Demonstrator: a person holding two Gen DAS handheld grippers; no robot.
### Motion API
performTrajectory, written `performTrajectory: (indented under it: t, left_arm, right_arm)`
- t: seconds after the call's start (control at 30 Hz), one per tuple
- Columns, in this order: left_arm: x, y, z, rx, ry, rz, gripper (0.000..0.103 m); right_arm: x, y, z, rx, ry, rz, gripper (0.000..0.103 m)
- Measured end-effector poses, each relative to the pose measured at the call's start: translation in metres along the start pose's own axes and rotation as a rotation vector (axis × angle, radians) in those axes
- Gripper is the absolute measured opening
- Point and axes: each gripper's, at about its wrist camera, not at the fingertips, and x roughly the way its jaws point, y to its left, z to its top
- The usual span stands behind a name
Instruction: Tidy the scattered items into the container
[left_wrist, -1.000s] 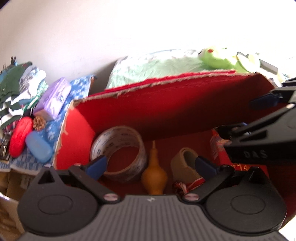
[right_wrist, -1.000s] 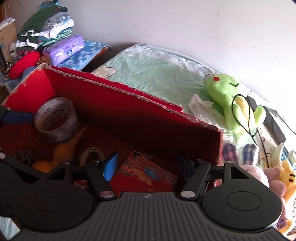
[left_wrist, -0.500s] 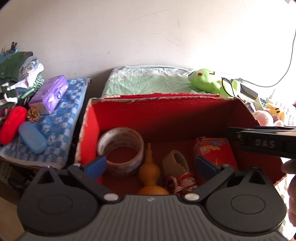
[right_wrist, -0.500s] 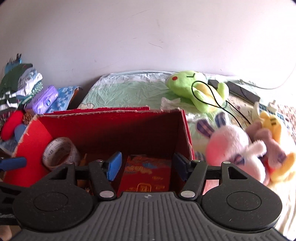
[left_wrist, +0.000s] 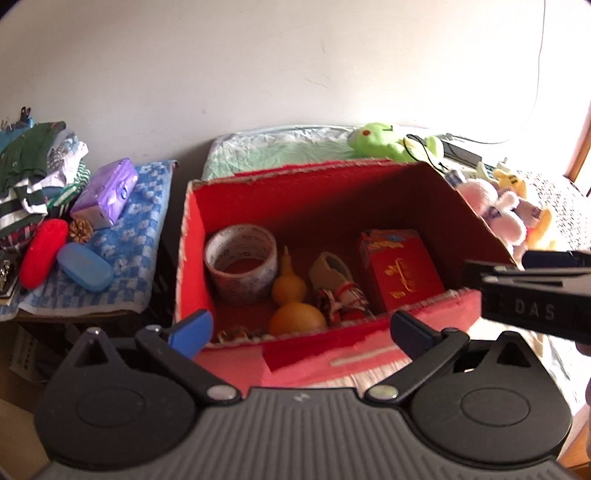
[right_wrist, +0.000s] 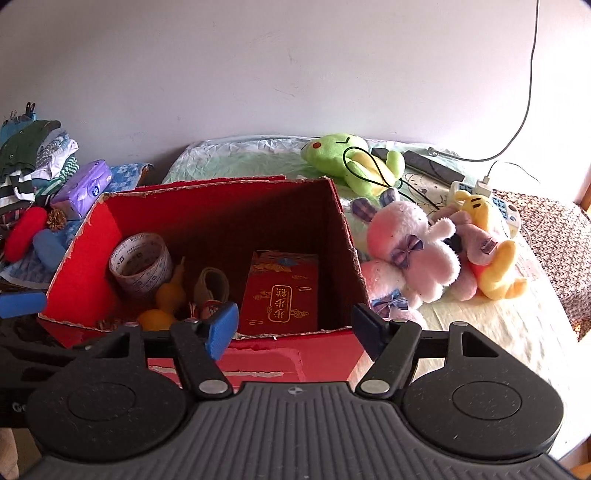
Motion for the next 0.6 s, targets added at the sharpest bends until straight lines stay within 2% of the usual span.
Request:
performTrajectory:
  t: [0.1,0.2,0.43,0.6]
  left_arm:
    - [0.002,-0.005,-0.008,0.007,0.033,0.01,0.103]
    - [0.006,-0.008,-0.017,-0.001,0.098,0.023,0.103]
    - [0.027,-0.003,-0.037,-0.036,0.255,0.022,0.103]
    - [0.034,-0.003,-0.047,-0.043,0.297,0.062,0.103]
  right_arm:
    - [-0.003,-0.003,-0.003,0.054,0.017,0.026,0.071]
    - [-0.004,0.0,-0.008,0.079,0.031,0.029,0.072]
    - [0.0,0.006,-0.034,0.057,0.089,0.01,0.074]
    - [0.004,0.003,-0.052,0.036,0.147,-0.019,0.075]
